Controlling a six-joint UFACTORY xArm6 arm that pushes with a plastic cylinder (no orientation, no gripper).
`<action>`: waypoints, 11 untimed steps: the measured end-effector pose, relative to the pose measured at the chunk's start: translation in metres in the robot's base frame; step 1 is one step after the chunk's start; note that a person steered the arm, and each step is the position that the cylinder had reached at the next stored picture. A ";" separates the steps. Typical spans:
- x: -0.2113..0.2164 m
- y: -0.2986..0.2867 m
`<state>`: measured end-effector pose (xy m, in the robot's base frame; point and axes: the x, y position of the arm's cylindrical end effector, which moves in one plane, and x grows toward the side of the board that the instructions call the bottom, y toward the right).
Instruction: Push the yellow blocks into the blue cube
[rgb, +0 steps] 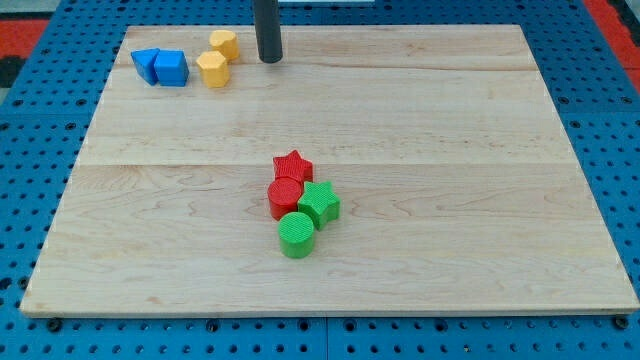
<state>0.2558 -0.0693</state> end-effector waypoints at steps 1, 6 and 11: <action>0.000 0.000; 0.022 0.018; -0.008 0.009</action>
<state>0.2475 -0.0604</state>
